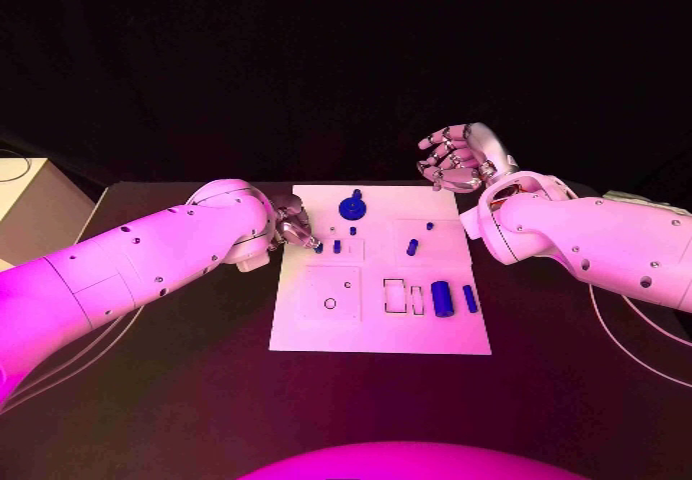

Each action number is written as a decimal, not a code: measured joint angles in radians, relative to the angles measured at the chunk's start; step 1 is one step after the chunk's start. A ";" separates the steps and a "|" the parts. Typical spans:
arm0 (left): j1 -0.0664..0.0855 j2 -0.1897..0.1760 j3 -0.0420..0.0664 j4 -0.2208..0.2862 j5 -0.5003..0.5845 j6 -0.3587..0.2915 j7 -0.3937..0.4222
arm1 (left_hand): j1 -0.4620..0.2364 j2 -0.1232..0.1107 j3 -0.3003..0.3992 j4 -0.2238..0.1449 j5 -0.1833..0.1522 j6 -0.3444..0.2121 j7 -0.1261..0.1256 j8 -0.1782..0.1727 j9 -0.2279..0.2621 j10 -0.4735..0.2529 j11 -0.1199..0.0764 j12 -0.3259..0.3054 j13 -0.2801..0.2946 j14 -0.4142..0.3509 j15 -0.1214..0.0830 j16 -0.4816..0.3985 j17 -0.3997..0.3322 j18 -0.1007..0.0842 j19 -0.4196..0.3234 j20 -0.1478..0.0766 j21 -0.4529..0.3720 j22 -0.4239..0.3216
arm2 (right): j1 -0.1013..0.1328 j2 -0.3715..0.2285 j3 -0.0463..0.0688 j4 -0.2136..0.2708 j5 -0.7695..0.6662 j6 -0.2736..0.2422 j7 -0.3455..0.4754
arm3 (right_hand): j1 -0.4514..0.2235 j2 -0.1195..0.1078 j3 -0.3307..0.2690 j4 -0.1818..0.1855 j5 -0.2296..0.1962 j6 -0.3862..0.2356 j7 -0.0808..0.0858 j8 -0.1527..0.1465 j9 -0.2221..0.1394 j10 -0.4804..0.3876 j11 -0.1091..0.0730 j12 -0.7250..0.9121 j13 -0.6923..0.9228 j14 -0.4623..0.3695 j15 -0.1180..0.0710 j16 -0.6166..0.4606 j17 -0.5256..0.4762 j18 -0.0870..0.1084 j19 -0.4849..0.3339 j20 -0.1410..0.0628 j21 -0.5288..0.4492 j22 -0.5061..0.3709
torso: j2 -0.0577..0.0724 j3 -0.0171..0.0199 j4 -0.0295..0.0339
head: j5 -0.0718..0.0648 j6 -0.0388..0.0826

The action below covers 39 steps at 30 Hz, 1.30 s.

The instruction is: Assemble the parts on the task board

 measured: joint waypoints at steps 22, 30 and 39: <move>0.000 -0.006 0.000 0.009 0.000 0.012 -0.013 | -0.003 -0.003 0.000 0.000 0.000 0.005 -0.001 -0.004 -0.005 0.005 -0.002 0.000 0.000 0.000 0.000 0.000 0.000 0.000 0.000 0.000 0.000 0.000 | 0.000 -0.001 0.000 0.000 0.000 0.000 0.000 | 0.000 0.000 0.000 0.000 0.000 0.000 0.000 0.000 0.000 0.000 0.000 0.000 0.000 0.000 0.000 0.000 0.000 0.000 0.000 0.000 0.000 0.000 | 0.000 -0.0006 0.0006 | -0.001 -0.001; 0.000 -0.001 0.000 0.004 0.003 0.011 -0.018 | -0.004 -0.004 -0.003 -0.003 0.006 0.005 -0.001 -0.004 -0.004 0.005 -0.001 0.000 0.000 0.000 0.000 0.000 0.000 0.000 0.000 0.000 0.000 -0.001 | 0.000 -0.001 0.000 0.001 0.000 0.000 0.000 | 0.000 0.000 0.000 0.000 0.000 0.000 0.000 0.000 0.000 0.000 0.000 0.000 0.000 0.000 0.000 0.000 -0.001 0.000 0.000 0.000 0.000 0.000 | 0.000 -0.0004 0.0004 | 0.000 0.000; 0.001 0.005 0.000 -0.010 0.027 0.007 -0.024 | -0.037 0.008 -0.020 -0.021 -0.003 0.023 -0.012 -0.013 0.007 0.030 -0.009 0.011 0.032 0.000 -0.007 0.005 0.000 0.000 0.004 -0.004 0.000 0.002 | 0.000 -0.002 0.000 0.002 0.000 0.000 0.000 | 0.000 0.000 0.000 0.000 0.000 0.000 0.000 0.000 0.000 0.000 0.000 0.000 0.000 0.000 0.000 0.000 0.000 0.000 0.000 0.000 0.000 0.000 | 0.000 0.0007 0.0000 | 0.001 0.000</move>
